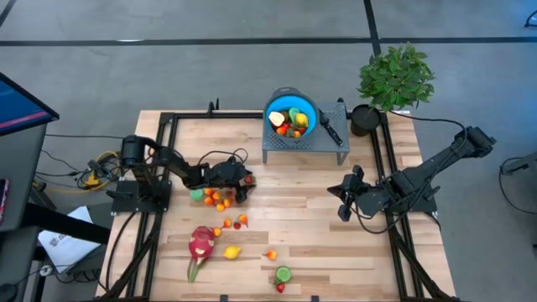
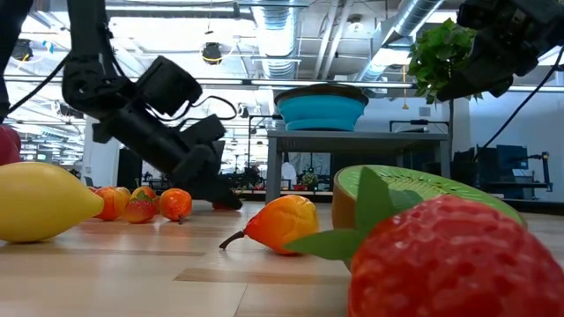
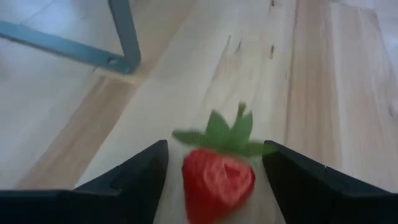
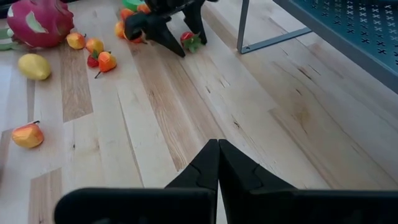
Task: Pick & Place Fruit
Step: Put the strawberry into the strainer bowl
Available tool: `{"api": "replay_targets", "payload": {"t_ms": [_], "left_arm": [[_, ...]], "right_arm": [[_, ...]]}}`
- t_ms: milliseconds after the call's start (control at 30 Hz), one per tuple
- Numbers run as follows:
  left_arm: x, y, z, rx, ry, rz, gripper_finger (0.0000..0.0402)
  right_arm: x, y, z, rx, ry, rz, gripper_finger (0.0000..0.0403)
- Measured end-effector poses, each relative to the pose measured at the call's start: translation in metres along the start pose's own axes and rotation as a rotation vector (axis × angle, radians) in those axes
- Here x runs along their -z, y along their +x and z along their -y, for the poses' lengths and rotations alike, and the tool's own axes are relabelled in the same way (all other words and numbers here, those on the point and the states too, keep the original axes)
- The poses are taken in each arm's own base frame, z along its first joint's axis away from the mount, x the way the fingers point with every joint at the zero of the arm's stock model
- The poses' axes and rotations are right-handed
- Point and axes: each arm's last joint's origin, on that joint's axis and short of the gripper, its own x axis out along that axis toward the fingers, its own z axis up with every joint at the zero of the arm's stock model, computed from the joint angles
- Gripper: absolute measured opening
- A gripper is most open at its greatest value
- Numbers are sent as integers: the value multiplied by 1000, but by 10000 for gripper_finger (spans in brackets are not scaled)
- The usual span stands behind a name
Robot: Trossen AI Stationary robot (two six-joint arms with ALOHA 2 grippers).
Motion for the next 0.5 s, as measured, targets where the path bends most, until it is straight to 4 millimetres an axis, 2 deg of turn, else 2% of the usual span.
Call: {"api": "replay_targets", "payload": {"t_ms": [200, 500], "left_arm": [[-1, 0, 0, 8, 0, -3, 249], [6, -11, -2, 16, -2, -19, 237]], "right_arm": [[-1, 0, -1, -7, 9, 8, 0], [-1, 0, -1, -7, 9, 8, 0]]}}
